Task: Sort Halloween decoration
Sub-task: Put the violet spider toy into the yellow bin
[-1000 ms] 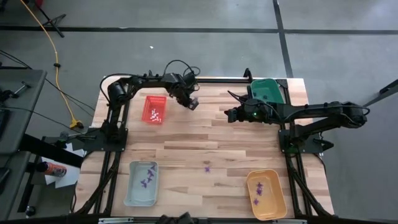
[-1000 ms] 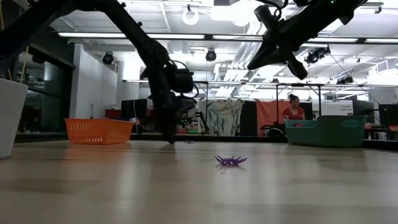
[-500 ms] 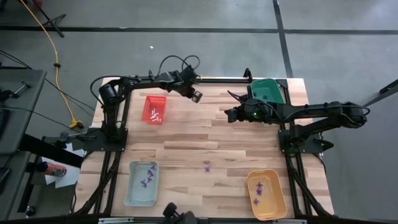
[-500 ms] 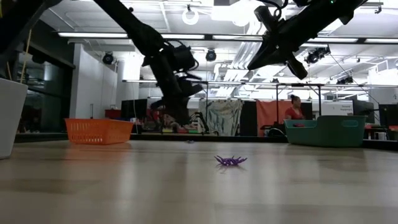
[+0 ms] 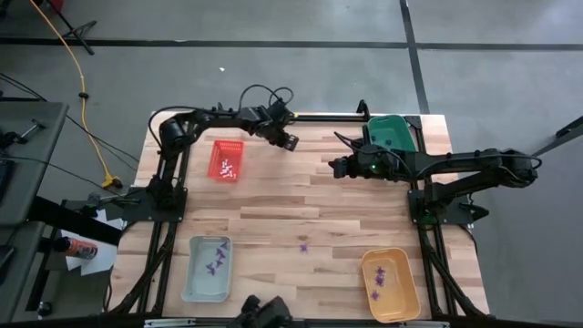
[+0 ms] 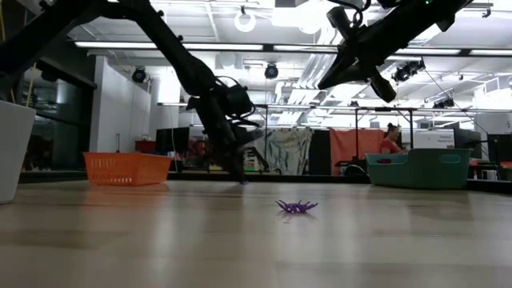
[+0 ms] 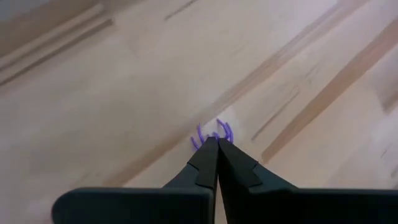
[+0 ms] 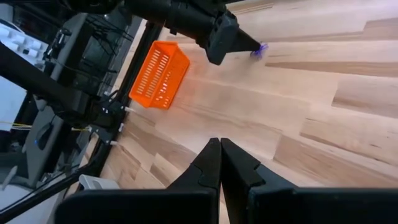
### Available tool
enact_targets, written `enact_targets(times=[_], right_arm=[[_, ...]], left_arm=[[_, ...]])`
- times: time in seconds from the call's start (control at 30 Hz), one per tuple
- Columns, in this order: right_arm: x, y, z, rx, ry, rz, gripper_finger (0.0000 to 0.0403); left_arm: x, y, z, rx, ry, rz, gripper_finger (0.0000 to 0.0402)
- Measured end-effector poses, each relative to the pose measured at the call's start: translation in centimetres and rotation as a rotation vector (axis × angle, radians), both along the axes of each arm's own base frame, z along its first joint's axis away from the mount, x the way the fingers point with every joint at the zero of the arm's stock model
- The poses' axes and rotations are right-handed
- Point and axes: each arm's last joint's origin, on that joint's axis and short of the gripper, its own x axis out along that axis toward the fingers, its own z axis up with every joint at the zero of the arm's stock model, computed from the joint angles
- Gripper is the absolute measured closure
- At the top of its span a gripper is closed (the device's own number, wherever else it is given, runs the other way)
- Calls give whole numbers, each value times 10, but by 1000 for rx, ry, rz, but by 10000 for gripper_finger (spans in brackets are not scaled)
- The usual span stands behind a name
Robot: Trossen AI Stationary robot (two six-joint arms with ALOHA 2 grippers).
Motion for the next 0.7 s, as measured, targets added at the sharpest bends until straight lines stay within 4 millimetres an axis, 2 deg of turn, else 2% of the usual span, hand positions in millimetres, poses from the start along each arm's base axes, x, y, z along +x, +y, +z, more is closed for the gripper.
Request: enact_targets(times=[0.17, 0.3, 0.4, 0.53, 0.6, 0.7], right_arm=[[0, 0, 0, 0, -3, 1, 403], [0, 0, 0, -11, 1, 2, 403], [0, 0, 0, -26, 7, 9, 402], [0, 0, 0, -44, 14, 19, 402], [0, 0, 0, -48, 17, 21, 402], [0, 0, 0, -54, 19, 25, 402]], left_arm=[[-11, -10, 0, -113, 109, -86, 401], [-20, -28, 0, -245, 213, -156, 401], [-19, -48, 6, -245, 248, -205, 401], [-11, -85, 17, -218, 229, -248, 402], [-5, -108, 24, -193, 171, -266, 402], [-1, -149, 24, -192, 120, -294, 402]])
